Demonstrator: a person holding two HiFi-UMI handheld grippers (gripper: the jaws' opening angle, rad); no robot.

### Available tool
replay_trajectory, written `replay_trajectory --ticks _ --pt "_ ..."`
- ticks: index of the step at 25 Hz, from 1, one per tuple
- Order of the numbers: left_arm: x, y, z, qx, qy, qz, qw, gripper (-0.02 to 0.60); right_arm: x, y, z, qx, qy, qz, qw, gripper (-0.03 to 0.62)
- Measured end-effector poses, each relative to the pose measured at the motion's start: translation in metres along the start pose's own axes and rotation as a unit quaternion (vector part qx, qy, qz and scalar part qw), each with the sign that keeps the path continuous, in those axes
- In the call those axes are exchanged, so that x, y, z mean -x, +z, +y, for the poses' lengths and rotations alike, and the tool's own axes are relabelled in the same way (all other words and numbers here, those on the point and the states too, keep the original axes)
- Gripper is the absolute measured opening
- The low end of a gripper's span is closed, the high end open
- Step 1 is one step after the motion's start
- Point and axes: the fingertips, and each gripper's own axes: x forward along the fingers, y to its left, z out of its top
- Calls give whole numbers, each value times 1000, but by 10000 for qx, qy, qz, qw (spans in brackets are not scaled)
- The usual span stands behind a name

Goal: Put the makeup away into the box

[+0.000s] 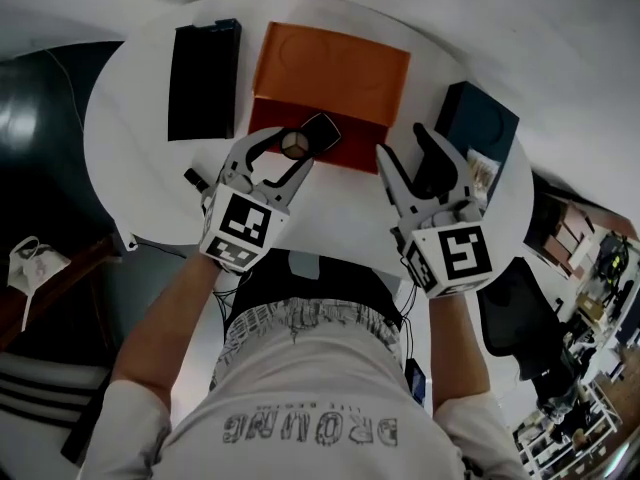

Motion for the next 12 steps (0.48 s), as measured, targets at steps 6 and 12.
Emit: replay_trajectory --ticks 6,12 --pt "-41 11 -25 -290 -526 199 9980 233 20 -10 -27 -186 -306 -12 9994 236" --pt "-72 12 -47 -508 -959 478 9929 233 35 -20 -45 -355 -531 8 9980 234"
